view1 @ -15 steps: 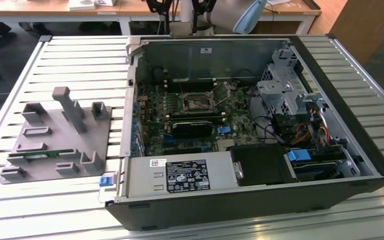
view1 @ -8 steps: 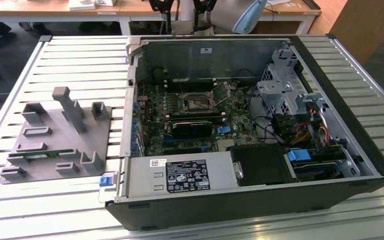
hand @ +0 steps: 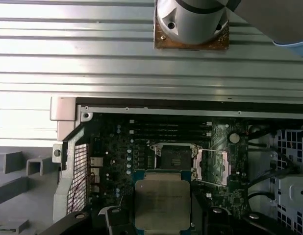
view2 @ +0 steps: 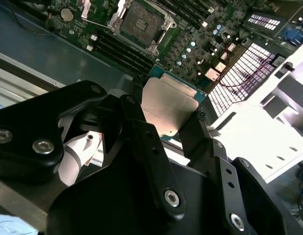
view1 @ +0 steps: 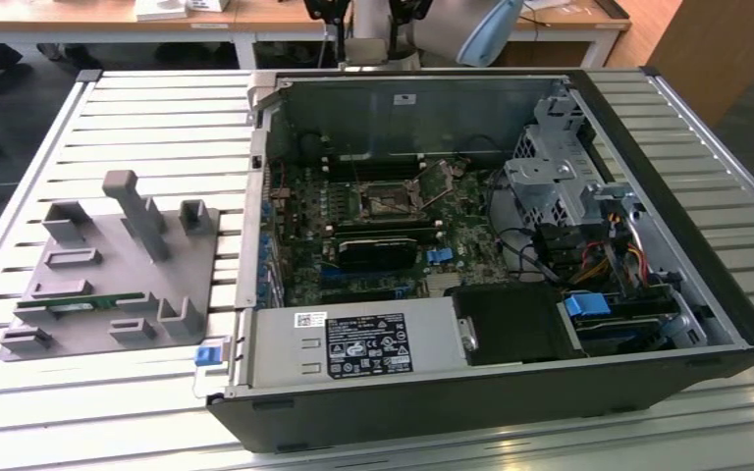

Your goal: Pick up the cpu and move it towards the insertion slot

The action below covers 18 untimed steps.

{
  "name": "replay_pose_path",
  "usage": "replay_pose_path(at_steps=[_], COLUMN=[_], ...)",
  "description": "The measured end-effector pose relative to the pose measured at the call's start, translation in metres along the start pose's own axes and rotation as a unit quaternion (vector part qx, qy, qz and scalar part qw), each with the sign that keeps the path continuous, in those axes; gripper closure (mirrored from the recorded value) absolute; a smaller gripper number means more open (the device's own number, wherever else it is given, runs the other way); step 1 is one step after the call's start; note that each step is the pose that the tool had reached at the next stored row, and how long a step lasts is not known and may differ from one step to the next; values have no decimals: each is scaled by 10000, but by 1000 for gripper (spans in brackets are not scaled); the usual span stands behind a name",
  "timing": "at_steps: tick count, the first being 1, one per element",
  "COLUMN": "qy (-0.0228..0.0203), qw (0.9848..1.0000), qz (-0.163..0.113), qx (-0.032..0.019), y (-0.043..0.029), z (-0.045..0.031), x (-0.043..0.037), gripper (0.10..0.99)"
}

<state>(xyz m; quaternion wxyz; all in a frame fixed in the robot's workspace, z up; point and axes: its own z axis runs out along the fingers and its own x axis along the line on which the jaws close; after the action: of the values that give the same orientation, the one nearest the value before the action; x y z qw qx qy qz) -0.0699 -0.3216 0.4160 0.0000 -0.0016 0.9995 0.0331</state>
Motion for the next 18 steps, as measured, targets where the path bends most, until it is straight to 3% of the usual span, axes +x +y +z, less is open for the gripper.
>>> replay_pose_path(at_steps=[13,18], qy=[-5,-5], qw=[10000,10000], qz=[51,54], qx=[0,0], y=[23,23], z=[25,26], x=[-287,-311], gripper=[541,541])
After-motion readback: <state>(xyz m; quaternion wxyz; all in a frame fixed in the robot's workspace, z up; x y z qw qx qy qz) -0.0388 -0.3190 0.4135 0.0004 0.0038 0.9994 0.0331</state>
